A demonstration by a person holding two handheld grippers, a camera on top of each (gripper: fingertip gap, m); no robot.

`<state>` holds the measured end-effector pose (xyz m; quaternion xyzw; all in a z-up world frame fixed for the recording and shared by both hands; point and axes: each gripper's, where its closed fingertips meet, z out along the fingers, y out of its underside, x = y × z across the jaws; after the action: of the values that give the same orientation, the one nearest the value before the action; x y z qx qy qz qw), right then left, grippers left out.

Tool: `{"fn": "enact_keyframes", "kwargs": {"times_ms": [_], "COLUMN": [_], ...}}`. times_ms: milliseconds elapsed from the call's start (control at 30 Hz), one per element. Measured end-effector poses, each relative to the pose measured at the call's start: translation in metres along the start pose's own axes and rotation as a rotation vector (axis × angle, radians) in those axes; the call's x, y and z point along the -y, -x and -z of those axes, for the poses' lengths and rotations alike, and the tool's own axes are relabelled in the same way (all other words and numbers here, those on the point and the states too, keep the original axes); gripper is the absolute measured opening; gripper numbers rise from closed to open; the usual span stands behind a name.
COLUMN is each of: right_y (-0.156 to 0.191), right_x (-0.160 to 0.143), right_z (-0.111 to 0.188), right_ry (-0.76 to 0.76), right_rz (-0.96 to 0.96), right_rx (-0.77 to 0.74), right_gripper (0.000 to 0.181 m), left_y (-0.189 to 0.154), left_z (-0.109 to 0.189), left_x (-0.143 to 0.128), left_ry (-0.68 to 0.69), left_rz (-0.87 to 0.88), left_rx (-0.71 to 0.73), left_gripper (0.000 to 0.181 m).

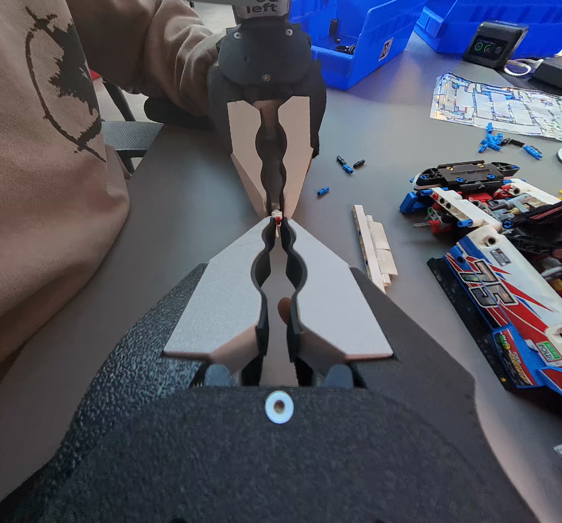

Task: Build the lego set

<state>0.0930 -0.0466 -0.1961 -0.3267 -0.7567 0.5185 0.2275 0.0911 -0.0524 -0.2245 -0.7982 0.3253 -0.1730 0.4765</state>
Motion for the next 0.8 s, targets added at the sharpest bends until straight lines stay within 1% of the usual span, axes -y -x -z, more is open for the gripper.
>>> {"fn": "enact_keyframes", "kwargs": {"times_ms": [233, 400, 700, 733, 800], "right_y": [-0.002, -0.001, 0.004, 0.004, 0.004], "right_x": [0.006, 0.008, 0.008, 0.006, 0.000], "right_z": [0.002, 0.003, 0.003, 0.002, 0.000], "right_ry": [-0.030, -0.059, -0.076, -0.065, -0.029], "right_rz": [-0.008, -0.049, -0.099, -0.099, -0.092], "right_rx": [-0.018, 0.005, 0.065, 0.067, 0.068], "right_gripper": [0.001, 0.002, 0.002, 0.001, 0.002], "left_y": [0.000, -0.001, -0.006, -0.006, -0.006], "left_z": [0.002, 0.004, 0.004, 0.004, -0.001], "left_x": [0.008, 0.012, 0.013, 0.011, 0.002], "left_ry": [-0.062, -0.089, -0.089, -0.080, -0.015], "left_rz": [0.089, 0.101, 0.075, 0.077, 0.058], "left_rx": [-0.030, -0.038, -0.049, -0.054, -0.060], "left_gripper": [0.004, 0.004, 0.004, 0.004, 0.005]}}
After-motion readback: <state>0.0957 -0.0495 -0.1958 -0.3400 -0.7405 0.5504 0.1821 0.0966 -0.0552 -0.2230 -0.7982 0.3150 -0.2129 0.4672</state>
